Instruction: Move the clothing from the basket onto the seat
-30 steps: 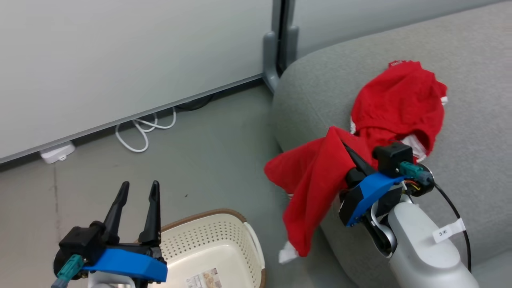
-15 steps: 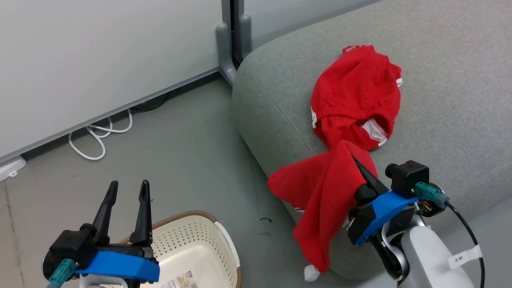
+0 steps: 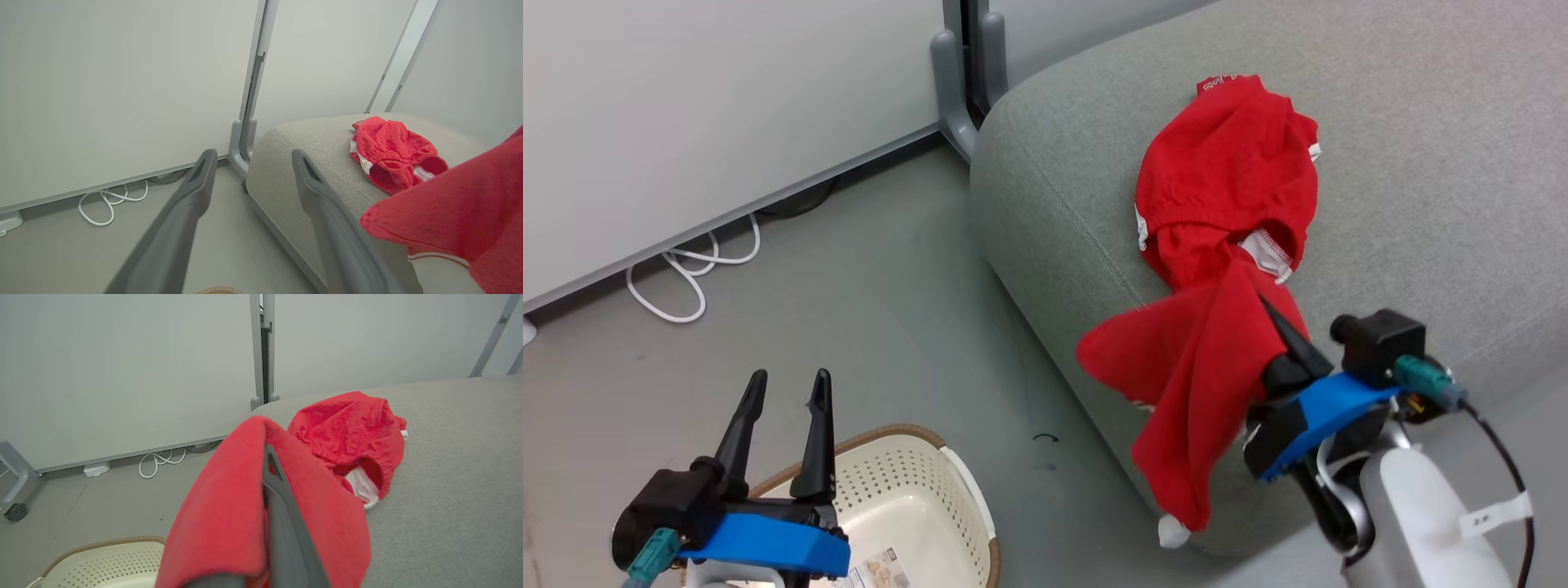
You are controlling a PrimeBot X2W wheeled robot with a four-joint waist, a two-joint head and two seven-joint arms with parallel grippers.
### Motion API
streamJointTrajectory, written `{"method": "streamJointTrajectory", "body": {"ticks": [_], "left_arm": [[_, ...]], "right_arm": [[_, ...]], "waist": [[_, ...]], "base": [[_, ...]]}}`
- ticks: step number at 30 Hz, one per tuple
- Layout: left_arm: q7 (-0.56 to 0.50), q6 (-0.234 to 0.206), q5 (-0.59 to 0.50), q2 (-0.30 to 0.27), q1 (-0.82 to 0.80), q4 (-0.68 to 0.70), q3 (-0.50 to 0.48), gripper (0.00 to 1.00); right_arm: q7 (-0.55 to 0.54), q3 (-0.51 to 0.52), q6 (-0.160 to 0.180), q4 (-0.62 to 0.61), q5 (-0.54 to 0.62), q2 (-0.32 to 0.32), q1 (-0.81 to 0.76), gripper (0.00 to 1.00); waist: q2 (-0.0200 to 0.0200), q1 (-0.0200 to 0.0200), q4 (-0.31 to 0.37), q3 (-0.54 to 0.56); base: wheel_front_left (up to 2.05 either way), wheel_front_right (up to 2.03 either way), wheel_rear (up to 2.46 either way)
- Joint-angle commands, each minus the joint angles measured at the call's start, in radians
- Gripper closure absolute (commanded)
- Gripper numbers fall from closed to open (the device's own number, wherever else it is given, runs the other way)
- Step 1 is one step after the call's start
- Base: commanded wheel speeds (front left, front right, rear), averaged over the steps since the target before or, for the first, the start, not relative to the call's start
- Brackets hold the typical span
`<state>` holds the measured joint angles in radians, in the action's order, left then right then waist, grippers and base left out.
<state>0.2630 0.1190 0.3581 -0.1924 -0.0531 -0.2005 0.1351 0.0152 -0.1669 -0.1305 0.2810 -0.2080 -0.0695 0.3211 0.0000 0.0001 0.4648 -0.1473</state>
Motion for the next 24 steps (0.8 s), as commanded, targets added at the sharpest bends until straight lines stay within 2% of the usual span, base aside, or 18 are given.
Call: {"method": "streamJointTrajectory", "body": {"ticks": [1, 5, 7, 15, 21, 24], "left_arm": [[0.002, 0.003, -0.007, -0.007, -0.011, 0.007, -0.005, 0.0], [0.002, 0.006, -0.005, -0.018, -0.016, 0.024, -0.006, 0.0], [0.002, 0.007, -0.005, -0.03, -0.023, 0.035, -0.006, 0.0], [-0.026, 0.011, -0.018, -0.089, -0.085, 0.109, 0.018, 0.0], [-0.073, 0.012, -0.029, -0.148, -0.14, 0.192, 0.03, 0.0], [-0.097, 0.013, -0.022, -0.173, -0.165, 0.236, 0.034, 0.0]], "right_arm": [[-0.001, 0.014, 0.0, -0.013, 0.006, -0.003, 0.037, 1.0], [-0.019, 0.051, 0.0, -0.024, 0.003, -0.006, 0.114, 1.0], [-0.026, 0.063, 0.0, -0.03, -0.043, -0.004, 0.175, 1.0], [-0.067, 0.148, 0.0, 0.026, -0.073, -0.123, 0.47, 1.0], [-0.06, 0.27, 0.0, 0.076, -0.046, -0.191, 0.659, 1.0], [-0.022, 0.358, 0.0, 0.109, -0.003, -0.223, 0.729, 1.0]], "waist": [[0.0, -0.0001, 0.005, -0.011], [0.0, -0.0001, 0.013, -0.048], [0.0, -0.0001, 0.018, -0.073], [0.0, -0.0001, 0.02, -0.224], [0.0, -0.0001, 0.01, -0.359], [0.0, -0.0001, -0.001, -0.42]], "base": [[0.0, 0.0, 0.0], [0.0, 0.0, 0.0], [0.0, 0.0, 0.0], [0.0, 0.0, 0.0], [0.0, 0.0, 0.0], [0.0, 0.0, 0.0]]}}
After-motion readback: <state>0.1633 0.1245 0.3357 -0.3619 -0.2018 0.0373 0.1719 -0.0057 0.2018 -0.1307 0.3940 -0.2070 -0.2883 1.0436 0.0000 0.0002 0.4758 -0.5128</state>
